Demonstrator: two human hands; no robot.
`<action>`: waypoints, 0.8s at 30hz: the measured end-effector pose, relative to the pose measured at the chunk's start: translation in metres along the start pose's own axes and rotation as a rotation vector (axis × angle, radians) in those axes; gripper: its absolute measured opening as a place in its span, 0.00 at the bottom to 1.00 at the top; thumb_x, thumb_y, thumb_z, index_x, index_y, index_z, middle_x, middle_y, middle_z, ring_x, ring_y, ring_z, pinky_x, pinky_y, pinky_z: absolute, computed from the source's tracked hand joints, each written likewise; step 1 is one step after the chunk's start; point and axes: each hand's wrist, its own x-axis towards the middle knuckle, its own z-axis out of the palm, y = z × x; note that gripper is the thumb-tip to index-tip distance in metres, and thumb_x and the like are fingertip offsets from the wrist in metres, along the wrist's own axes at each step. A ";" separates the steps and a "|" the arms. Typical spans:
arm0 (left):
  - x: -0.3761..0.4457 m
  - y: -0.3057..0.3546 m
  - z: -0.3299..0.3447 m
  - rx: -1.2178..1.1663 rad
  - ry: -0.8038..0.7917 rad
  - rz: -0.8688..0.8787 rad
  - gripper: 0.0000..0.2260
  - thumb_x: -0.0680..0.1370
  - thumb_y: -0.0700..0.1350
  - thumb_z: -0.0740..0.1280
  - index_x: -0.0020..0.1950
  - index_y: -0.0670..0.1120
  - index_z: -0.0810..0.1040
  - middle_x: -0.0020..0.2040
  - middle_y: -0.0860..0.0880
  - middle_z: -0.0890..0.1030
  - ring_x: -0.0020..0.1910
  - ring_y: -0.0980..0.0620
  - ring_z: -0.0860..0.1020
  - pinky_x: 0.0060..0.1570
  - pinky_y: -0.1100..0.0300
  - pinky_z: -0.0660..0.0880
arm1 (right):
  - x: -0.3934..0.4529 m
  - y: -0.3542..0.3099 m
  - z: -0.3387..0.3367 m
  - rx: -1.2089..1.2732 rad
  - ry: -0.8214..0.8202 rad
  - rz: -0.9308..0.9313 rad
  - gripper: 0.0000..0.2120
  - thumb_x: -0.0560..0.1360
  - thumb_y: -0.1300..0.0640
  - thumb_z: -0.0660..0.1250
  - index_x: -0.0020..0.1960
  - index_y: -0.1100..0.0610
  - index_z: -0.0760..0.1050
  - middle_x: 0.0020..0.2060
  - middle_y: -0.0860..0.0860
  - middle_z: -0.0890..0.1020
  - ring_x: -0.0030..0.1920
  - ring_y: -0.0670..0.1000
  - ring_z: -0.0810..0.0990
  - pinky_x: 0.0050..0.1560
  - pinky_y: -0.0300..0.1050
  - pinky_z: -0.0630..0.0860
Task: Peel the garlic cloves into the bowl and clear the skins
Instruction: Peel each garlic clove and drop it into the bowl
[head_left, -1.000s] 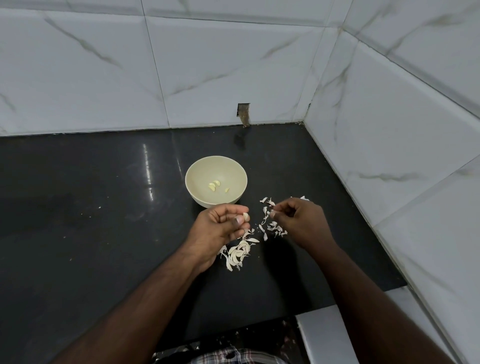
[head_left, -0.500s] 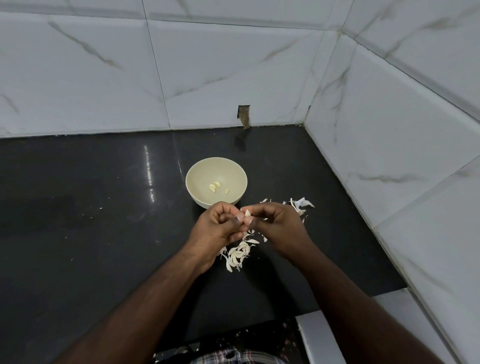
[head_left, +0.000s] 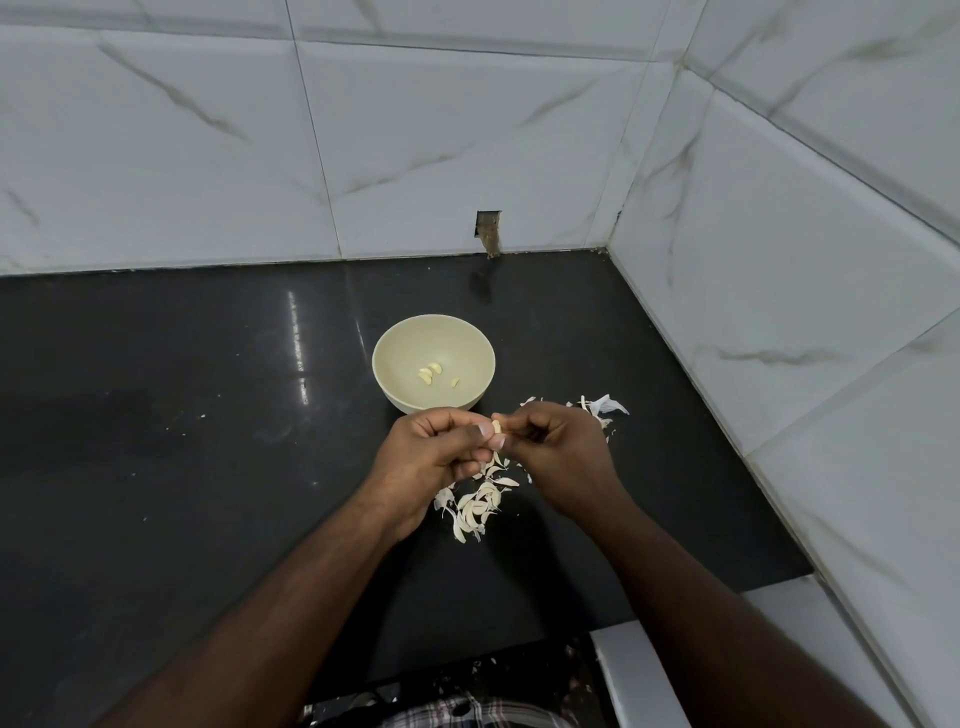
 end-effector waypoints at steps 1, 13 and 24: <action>0.000 0.000 0.000 0.000 0.002 -0.003 0.03 0.77 0.39 0.71 0.46 0.42 0.85 0.44 0.41 0.85 0.39 0.54 0.80 0.40 0.63 0.77 | 0.000 0.000 0.000 -0.006 -0.003 -0.004 0.12 0.70 0.66 0.77 0.38 0.50 0.82 0.35 0.40 0.84 0.39 0.39 0.82 0.43 0.36 0.77; 0.004 -0.004 0.001 0.046 0.081 0.079 0.03 0.78 0.38 0.71 0.46 0.40 0.85 0.40 0.36 0.82 0.37 0.51 0.77 0.38 0.64 0.75 | 0.002 -0.002 0.003 0.056 0.013 0.079 0.08 0.74 0.65 0.74 0.49 0.53 0.85 0.40 0.45 0.85 0.40 0.40 0.82 0.46 0.36 0.77; 0.005 -0.006 0.000 0.238 0.068 0.172 0.07 0.74 0.32 0.73 0.50 0.40 0.84 0.42 0.41 0.86 0.41 0.50 0.83 0.46 0.59 0.82 | 0.005 -0.006 0.000 0.332 0.007 0.334 0.03 0.73 0.69 0.72 0.46 0.68 0.83 0.36 0.61 0.84 0.37 0.53 0.81 0.40 0.43 0.81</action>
